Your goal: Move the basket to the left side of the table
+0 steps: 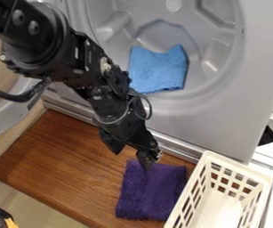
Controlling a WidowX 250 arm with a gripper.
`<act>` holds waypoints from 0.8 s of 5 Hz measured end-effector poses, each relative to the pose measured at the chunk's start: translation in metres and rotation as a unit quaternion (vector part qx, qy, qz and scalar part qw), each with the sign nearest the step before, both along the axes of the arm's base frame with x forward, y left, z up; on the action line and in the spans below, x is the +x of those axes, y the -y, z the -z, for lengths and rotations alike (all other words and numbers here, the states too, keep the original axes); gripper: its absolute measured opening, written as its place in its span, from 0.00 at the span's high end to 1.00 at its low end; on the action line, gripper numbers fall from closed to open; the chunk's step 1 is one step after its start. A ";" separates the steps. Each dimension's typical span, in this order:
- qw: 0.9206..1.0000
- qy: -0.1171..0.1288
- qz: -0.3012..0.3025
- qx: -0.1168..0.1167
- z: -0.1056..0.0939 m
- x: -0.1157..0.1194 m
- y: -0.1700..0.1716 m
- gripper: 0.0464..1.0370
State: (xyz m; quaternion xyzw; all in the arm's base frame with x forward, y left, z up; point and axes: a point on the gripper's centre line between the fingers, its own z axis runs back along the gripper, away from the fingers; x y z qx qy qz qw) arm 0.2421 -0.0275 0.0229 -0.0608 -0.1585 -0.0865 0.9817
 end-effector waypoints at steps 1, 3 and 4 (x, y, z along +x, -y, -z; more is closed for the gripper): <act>1.000 -0.012 -0.004 -0.001 0.005 -0.003 0.000 0.04; 0.999 -0.019 0.014 -0.022 0.028 0.012 0.056 0.04; 0.999 -0.028 0.020 -0.034 0.042 0.016 0.073 0.04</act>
